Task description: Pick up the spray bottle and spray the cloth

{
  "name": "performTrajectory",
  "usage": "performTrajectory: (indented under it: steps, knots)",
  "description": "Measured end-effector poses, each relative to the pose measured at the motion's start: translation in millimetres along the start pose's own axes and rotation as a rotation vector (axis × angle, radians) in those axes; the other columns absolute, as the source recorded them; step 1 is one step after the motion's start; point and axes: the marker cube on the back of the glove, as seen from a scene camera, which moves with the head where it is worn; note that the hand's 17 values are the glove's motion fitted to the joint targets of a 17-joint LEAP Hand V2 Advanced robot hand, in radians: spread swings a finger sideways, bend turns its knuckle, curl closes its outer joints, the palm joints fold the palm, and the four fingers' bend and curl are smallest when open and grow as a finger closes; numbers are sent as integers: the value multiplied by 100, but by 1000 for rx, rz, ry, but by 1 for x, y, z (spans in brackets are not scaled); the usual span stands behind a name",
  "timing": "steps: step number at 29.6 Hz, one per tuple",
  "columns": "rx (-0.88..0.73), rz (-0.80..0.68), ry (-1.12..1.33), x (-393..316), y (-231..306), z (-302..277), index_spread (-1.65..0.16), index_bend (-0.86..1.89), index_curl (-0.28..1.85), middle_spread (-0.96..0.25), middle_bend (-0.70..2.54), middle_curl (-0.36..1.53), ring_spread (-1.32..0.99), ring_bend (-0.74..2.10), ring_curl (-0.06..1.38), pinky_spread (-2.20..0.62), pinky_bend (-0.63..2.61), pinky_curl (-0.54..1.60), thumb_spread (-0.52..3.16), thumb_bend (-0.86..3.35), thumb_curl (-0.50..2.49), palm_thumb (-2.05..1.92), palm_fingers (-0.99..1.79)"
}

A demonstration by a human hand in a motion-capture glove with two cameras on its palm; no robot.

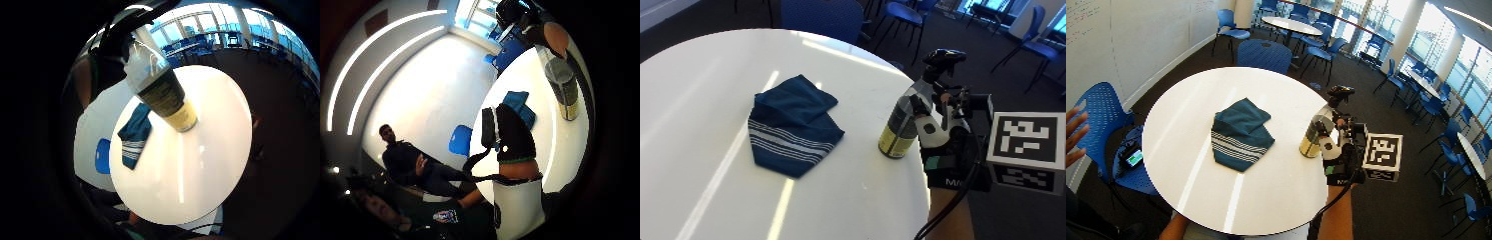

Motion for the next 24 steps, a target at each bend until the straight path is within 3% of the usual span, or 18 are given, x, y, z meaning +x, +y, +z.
performTrajectory:
  steps: [24]
  knots:
    - [188, 193, -72, 29, -71, 26, -33, 13, 26, -8, 24, 39, -9, 37, 36, 12, 17, 34, 117, 0, 42, 72, 86]
